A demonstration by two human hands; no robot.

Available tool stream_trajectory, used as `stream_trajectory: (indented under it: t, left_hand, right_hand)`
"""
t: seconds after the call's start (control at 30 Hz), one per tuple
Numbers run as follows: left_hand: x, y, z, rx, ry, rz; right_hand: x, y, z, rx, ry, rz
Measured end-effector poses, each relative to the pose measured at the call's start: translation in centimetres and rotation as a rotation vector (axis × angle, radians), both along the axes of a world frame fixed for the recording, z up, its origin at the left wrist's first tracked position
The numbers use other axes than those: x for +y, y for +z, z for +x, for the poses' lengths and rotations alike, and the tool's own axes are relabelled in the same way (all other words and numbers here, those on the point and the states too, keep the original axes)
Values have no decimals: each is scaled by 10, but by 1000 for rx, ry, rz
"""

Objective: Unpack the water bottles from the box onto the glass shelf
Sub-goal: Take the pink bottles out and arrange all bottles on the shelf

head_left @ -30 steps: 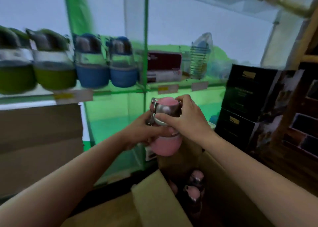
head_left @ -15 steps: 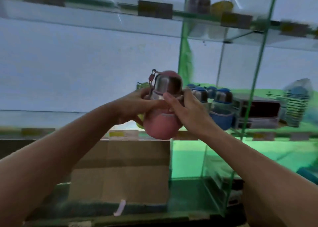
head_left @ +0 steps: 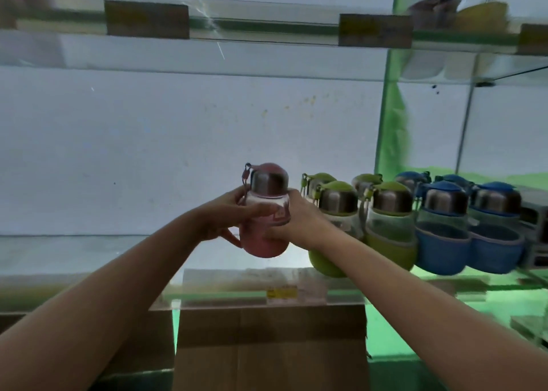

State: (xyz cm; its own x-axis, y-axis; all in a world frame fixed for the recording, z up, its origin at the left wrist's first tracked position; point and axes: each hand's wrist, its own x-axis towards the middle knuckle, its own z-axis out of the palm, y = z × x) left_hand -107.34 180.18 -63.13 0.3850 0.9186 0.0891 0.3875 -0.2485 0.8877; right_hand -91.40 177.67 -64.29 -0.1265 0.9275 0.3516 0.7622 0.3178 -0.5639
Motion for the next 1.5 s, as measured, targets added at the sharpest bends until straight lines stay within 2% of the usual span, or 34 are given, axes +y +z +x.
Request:
stream_trajectory:
  t: [0.27, 0.47, 0.57, 0.77, 0.87, 0.97, 1.07, 1.2, 1.5]
  left_hand:
    - [61, -14, 11, -23, 75, -51]
    - [74, -17, 14, -38, 32, -83]
    - [68, -15, 15, -6, 26, -71]
    - [54, -13, 23, 34, 232, -47]
    - [37, -3, 29, 73, 423, 95]
    - [5, 10, 40, 3, 509, 231]
    - [-26, 15, 58, -158, 448, 288]
    - [-78, 13, 109, -306, 271, 226]
    - [-145, -58, 273, -191, 36, 162]
  right_hand:
    - [51, -8, -18, -74, -208, -131]
    - [57, -5, -25, -198, -259, -193]
    - [51, -1, -33, -199, -265, -245]
    - [19, 10, -36, -153, -177, -195]
    - [-8, 20, -31, -140, -67, -93]
    - [-39, 27, -12, -126, 23, 4]
    - [-66, 29, 13, -106, 43, 25]
    - [-106, 23, 65, -88, -3, 66]
    - [-186, -39, 230, -92, -188, 24]
